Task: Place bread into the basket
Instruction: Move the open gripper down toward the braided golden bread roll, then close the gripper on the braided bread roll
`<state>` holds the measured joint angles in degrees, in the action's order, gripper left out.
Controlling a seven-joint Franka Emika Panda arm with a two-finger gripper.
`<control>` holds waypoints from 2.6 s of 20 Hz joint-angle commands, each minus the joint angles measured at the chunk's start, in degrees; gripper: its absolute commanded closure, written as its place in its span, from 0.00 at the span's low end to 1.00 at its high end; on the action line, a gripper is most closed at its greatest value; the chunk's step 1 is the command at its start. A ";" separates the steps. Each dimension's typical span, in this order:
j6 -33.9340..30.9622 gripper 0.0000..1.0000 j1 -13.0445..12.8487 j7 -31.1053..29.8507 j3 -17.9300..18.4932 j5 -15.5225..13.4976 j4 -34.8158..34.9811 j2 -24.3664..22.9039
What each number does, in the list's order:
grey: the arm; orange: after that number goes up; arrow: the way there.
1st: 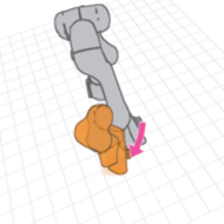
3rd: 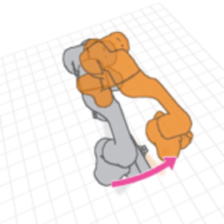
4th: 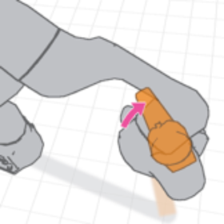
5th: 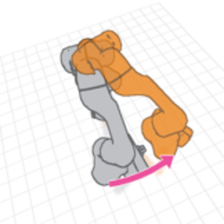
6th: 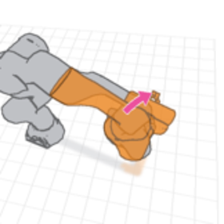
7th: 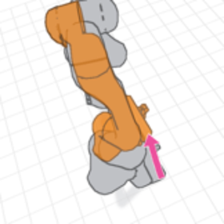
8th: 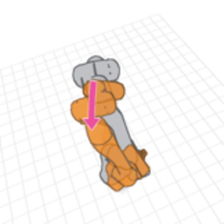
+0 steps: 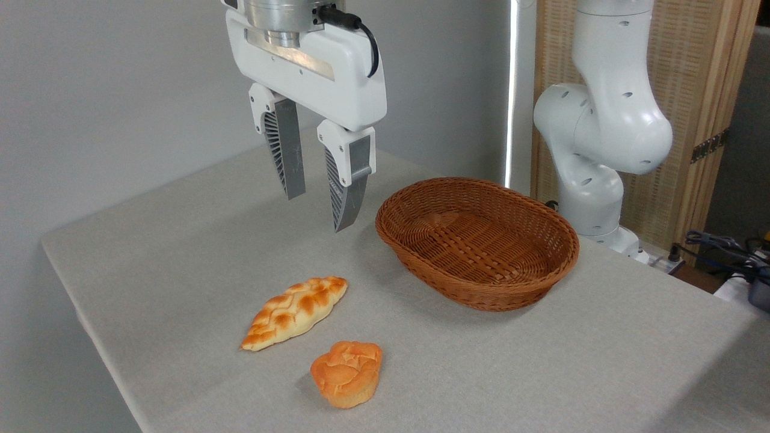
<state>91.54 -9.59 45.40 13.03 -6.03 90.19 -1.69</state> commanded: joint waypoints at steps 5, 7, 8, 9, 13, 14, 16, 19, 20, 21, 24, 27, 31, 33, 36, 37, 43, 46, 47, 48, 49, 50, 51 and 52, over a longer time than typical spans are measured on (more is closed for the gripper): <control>-0.40 0.00 6.60 -2.69 -8.46 -0.47 3.06 -0.51; -0.40 0.00 6.60 -2.51 -8.46 -0.47 3.24 -0.68; -0.31 0.00 6.60 -2.51 -8.46 -0.47 3.24 -0.77; -0.31 0.00 6.60 -2.51 -8.46 -0.47 3.24 -0.86; 3.79 0.00 6.51 -2.51 -8.54 -0.56 6.99 -3.04; 5.56 0.00 6.51 -2.51 -8.63 -0.65 8.49 -3.75; 11.44 0.00 6.51 -2.60 -9.51 -0.83 13.76 -6.21; 14.61 0.00 6.16 -2.51 -9.78 -0.91 19.30 -8.58; 15.76 0.00 5.98 -2.51 -9.78 -0.91 20.62 -9.03; 18.47 0.00 5.55 -2.51 -9.78 -1.00 23.60 -9.99; 24.72 0.00 3.53 -2.69 -9.86 -4.23 29.07 -10.44; 30.43 0.00 2.47 -2.60 -9.95 -4.95 32.75 -9.48; 39.57 0.00 1.50 -2.69 -11.62 -9.07 35.84 -6.49; 41.43 0.00 0.97 -2.51 -11.62 -9.35 37.07 -5.78; 43.80 0.00 0.62 -2.16 -11.62 -9.00 38.48 -4.38; 45.03 0.00 0.19 -2.16 -11.71 -9.00 39.00 -4.20; 48.81 0.02 -0.43 -2.25 -11.97 -9.00 40.50 -2.53; 49.34 0.32 -0.43 -2.07 -12.06 -9.00 40.50 -1.92; 49.34 0.55 -0.43 -2.07 -12.06 -9.09 40.50 -1.83; 49.34 0.71 -0.43 -1.98 -12.06 -9.00 40.50 -1.74; 49.26 0.78 -0.43 -1.90 -12.06 -9.00 40.50 -1.48; 49.26 0.88 -0.43 -1.89 -12.06 -8.91 40.50 -1.30; 49.26 0.91 -0.43 -1.98 -12.06 -8.91 40.41 -1.21; 49.26 0.91 -0.43 -1.98 -12.06 -8.91 40.41 -1.12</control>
<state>139.34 -9.65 43.33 0.86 -14.05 130.24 -3.40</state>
